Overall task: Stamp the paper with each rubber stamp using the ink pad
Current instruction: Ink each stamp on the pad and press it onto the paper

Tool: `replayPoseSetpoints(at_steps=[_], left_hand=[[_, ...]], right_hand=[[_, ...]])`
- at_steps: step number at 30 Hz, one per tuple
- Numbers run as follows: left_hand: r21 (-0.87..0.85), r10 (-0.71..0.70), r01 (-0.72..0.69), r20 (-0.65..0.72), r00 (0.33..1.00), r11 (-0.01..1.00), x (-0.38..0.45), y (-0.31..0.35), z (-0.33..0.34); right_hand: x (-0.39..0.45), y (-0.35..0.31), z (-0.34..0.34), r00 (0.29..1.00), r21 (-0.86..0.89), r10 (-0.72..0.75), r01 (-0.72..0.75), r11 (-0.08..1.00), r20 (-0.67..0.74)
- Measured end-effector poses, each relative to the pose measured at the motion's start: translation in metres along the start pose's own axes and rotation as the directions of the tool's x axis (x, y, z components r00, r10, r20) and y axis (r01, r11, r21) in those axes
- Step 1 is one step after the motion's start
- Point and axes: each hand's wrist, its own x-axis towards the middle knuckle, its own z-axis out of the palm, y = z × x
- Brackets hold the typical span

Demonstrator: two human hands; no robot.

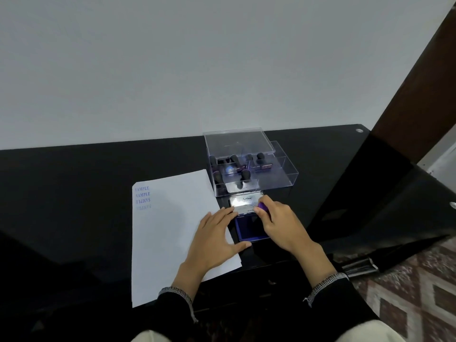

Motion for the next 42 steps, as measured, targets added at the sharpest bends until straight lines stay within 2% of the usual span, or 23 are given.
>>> replayPoseSetpoints(at_steps=[10, 17, 29, 37, 40, 42], left_hand=[[-0.002, 0.018, -0.018, 0.002, 1.0, 1.0, -0.001, -0.003, 0.0], [-0.007, 0.018, -0.017, 0.013, 1.0, 1.0, -0.002, -0.003, 0.0], [0.003, 0.023, -0.023, -0.002, 1.0, 1.0, -0.001, -0.004, 0.002], [0.0, 0.019, -0.019, 0.0, 1.0, 1.0, -0.001, -0.003, 0.001], [-0.026, 0.018, -0.018, 0.008, 1.0, 1.0, -0.002, -0.001, -0.001], [-0.102, -0.014, 0.011, -0.028, 1.0, 0.995, -0.002, 0.001, -0.002]], right_hand=[[-0.005, -0.011, 0.019, 0.999, -0.157, 0.037, -0.041, 0.987, -0.031], [-0.006, -0.008, 0.026, 0.998, -0.049, 0.051, -0.054, 0.997, -0.043], [-0.013, -0.009, 0.029, 0.997, 0.032, 0.049, -0.047, 0.998, -0.064], [0.001, -0.01, 0.022, 0.999, 0.02, 0.049, -0.048, 0.999, -0.009], [0.005, -0.012, 0.018, 0.998, 0.028, 0.063, -0.063, 0.998, 0.011], [0.003, -0.013, 0.017, 0.998, 0.045, 0.065, -0.065, 0.997, 0.009]])
